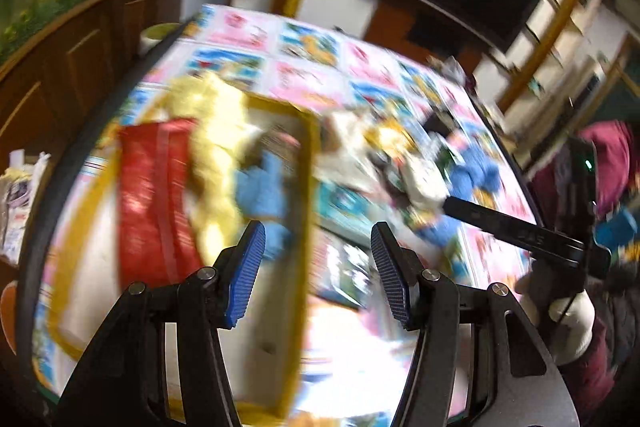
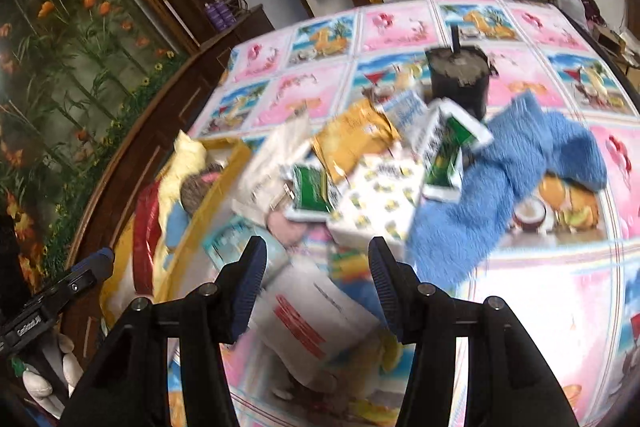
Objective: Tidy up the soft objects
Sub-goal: 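Move both tools back over the pile of packets on the table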
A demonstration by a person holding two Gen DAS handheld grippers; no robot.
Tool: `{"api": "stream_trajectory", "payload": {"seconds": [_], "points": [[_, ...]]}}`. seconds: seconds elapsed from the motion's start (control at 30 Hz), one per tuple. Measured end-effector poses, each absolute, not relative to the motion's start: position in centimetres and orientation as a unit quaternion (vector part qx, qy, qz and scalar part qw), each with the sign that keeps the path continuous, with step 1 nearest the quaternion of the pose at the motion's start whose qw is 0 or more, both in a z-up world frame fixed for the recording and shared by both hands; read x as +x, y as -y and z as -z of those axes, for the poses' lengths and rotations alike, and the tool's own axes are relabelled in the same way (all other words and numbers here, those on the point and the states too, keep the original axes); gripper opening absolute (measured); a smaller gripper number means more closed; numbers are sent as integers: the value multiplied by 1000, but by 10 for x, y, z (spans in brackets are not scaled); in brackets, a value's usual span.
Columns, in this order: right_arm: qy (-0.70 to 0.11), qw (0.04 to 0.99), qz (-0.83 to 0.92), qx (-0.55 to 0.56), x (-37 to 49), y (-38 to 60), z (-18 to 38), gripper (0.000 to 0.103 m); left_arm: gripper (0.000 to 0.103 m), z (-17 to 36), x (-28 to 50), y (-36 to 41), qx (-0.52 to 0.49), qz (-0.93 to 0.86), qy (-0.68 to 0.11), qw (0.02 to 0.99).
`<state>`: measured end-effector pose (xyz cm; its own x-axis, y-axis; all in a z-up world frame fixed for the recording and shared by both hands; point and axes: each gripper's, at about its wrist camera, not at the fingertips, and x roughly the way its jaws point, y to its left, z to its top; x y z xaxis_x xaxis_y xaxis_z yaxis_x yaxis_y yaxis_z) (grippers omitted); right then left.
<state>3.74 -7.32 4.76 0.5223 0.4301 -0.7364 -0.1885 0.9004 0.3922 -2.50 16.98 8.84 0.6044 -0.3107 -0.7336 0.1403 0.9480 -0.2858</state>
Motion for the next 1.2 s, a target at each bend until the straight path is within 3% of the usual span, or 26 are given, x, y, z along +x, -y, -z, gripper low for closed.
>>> {"api": "stream_trajectory", "payload": {"seconds": [0.23, 0.5, 0.67, 0.77, 0.8, 0.87, 0.93, 1.2], "points": [[-488, 845, -204, 82, 31, 54, -17, 53, 55, -70, -24, -133, -86, 139, -448, 879], [-469, 858, -204, 55, 36, 40, -11, 55, 55, -50, -9, -117, -70, 130, -463, 874], [-455, 864, -215, 10, 32, 31, -7, 68, 55, -45, 3, -116, -91, 140, -466, 869], [-447, 869, -212, -25, 29, 23, -5, 69, 55, -46, 16, -112, -101, 140, -471, 865], [-447, 868, -211, -41, 27, 20, -5, 67, 55, -47, 21, -108, -101, 139, -473, 864], [-449, 868, -201, -60, 24, 20, -5, 46, 55, -46, 31, -104, -92, 130, -476, 865], [-457, 863, -209, -50, 21, 26, -7, 32, 55, -43, 40, -95, -73, 122, -478, 867], [-478, 856, -196, -25, 2, 69, -7, 31, 59, -22, 46, -58, 44, 101, -488, 866]]}}
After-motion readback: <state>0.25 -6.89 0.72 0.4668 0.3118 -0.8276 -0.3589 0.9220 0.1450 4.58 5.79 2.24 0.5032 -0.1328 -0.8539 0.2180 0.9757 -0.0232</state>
